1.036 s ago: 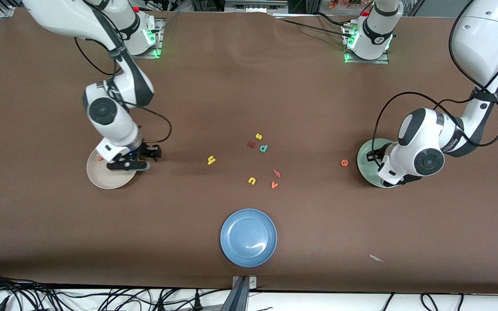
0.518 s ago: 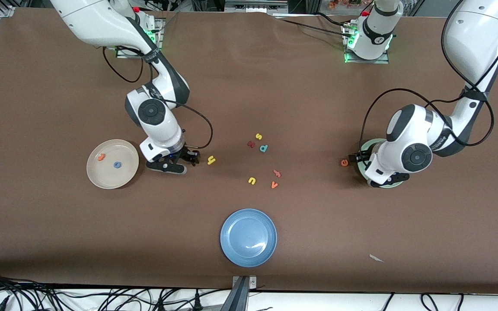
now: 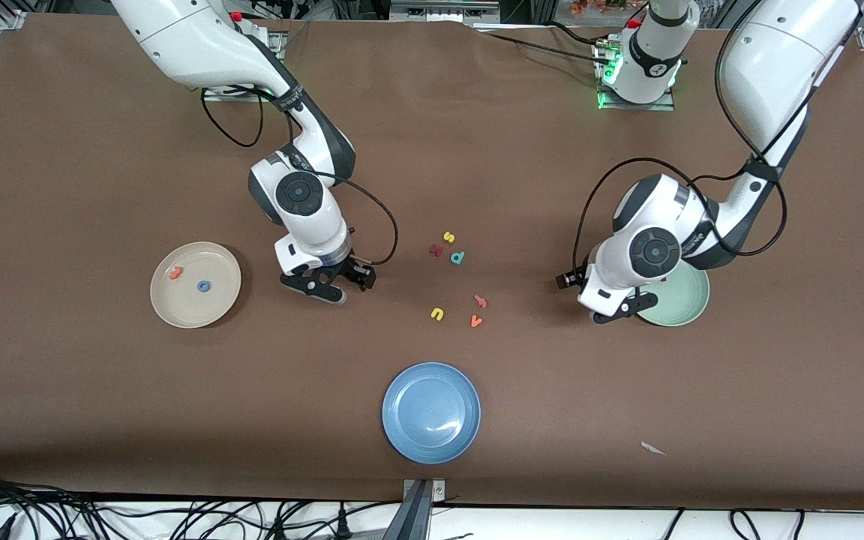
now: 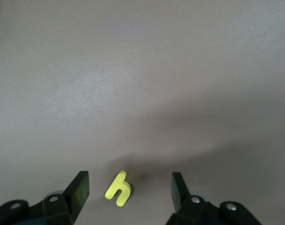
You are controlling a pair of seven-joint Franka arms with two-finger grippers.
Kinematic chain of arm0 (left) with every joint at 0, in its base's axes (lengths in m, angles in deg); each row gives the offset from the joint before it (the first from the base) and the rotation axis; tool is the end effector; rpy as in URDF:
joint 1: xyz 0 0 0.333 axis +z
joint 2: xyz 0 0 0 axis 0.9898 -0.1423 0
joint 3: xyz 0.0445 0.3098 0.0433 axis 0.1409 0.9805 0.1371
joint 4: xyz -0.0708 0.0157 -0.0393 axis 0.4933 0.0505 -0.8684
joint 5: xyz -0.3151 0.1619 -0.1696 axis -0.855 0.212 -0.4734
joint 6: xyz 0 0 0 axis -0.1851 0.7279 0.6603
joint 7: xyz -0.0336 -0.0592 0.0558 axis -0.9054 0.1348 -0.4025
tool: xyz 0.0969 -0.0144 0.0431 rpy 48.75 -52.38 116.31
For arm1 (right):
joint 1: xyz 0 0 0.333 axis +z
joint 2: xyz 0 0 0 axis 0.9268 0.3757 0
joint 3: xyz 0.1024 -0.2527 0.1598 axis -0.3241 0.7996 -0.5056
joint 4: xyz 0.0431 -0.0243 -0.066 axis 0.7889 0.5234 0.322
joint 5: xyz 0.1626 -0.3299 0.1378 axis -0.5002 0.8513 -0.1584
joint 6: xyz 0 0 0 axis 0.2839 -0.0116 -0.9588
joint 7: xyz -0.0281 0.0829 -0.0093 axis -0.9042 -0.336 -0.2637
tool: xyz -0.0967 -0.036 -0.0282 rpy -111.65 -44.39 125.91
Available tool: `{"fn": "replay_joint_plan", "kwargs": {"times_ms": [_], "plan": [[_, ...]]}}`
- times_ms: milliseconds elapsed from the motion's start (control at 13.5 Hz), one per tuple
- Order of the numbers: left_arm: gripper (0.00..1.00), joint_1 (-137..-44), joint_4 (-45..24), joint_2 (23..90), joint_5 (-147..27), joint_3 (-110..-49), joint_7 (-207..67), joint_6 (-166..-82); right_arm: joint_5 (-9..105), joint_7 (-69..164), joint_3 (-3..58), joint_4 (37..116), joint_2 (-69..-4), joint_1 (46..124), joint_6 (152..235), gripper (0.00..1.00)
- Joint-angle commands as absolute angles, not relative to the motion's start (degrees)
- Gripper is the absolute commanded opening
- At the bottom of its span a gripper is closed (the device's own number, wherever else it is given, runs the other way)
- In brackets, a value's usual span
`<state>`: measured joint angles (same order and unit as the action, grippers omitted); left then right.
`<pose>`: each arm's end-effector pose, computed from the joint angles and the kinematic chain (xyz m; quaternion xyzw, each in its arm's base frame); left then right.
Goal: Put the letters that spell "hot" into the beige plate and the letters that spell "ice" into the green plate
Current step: 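Reach the yellow h with the right gripper while the left gripper reaches the orange e, then grasp the yellow h with the right gripper while the left gripper grasps the orange e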
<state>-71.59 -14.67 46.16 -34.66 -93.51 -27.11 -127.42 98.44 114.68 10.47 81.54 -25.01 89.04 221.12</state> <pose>0.5931 -0.2024 0.2240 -0.9782 -0.1729 0.1135 0.0207 0.5602 0.3477 0.2185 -0.9819 0.1824 -0.0465 0.0209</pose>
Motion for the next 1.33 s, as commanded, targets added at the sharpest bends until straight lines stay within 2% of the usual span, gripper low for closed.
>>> {"fn": "replay_joint_plan", "kwargs": {"times_ms": [0,296,814,1258], "plan": [[0.67,-70.9,-15.3,45.6,-32.8,-93.2,-26.5,-128.2,99.3,120.0,10.6,79.8,-22.8,91.1,220.2,0.80],[0.68,-70.0,-16.5,45.6,-30.3,-93.1,-27.0,-128.7,104.1,126.5,10.7,78.7,-21.0,92.3,220.2,0.80],[0.68,-66.8,-21.8,45.9,-29.2,-93.1,-28.6,-136.5,105.0,126.6,10.7,78.6,-19.6,92.4,220.4,0.77],[0.69,-65.5,-24.6,46.2,-29.0,-93.1,-28.9,-140.5,105.3,126.9,10.7,78.6,-19.3,92.4,220.4,0.54]]}}
